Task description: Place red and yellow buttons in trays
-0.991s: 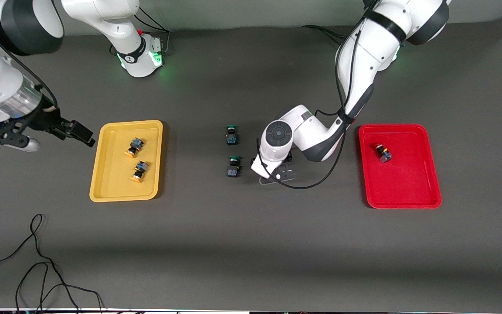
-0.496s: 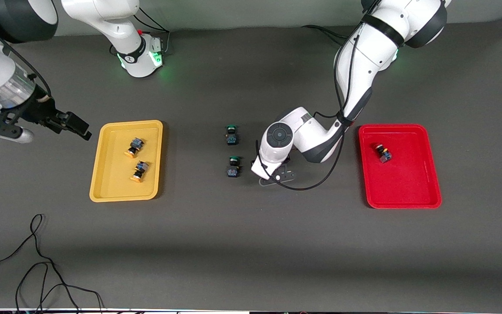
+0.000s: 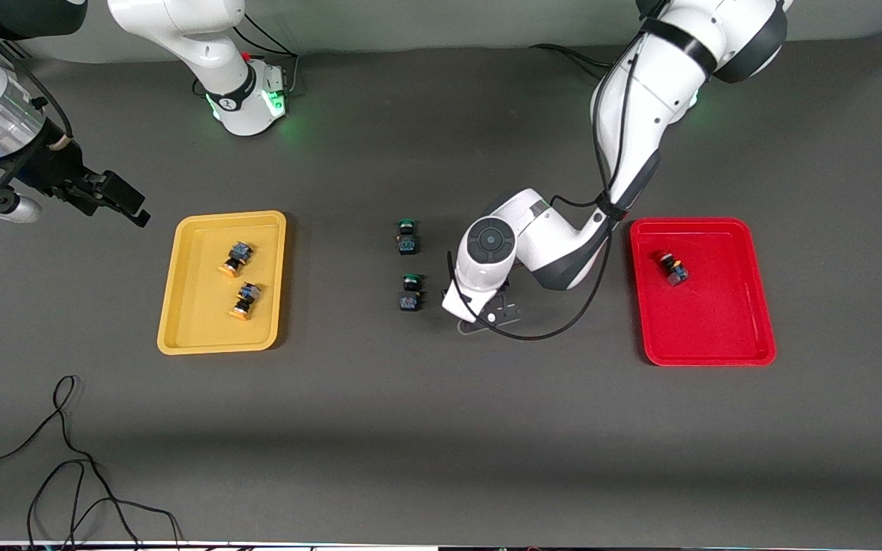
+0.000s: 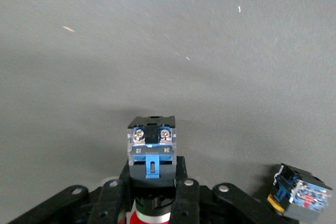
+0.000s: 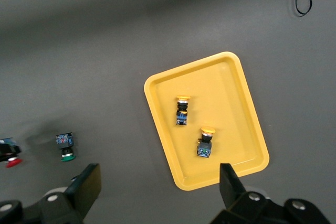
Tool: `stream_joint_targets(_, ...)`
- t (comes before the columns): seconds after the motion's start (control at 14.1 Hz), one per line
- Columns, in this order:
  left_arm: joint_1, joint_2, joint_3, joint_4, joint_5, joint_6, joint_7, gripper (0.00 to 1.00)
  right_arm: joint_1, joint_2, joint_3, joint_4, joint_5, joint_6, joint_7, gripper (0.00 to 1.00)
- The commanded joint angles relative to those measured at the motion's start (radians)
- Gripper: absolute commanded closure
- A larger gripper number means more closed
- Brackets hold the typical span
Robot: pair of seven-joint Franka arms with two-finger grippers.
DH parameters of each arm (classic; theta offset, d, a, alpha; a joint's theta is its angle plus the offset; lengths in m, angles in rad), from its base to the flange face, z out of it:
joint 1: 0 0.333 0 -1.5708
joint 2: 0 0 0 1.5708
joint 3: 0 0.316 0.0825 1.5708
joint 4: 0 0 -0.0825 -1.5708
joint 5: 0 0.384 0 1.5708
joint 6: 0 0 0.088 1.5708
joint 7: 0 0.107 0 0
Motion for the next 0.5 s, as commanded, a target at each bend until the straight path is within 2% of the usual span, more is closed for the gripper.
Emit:
stream_joint_targets(0.0,0.045,-0.124,-0.009,0.059,0.007,-0.239,0.039,1.00,0.005,-0.009,-0.005,0.000,-0.002,-0.017,-0.012,0.00)
stream_joint_targets(0.21,0.174,-0.308,-0.027,0.055,-0.077,-0.461,0.254,1.00,0.005,0.001,-0.005,0.002,-0.002,-0.011,-0.012,0.00)
stream_joint_targets(0.42,0.295,-0.471,-0.027,0.047,-0.103,-0.648,0.465,1.00,0.005,-0.001,-0.003,0.003,-0.001,-0.010,-0.013,0.00)
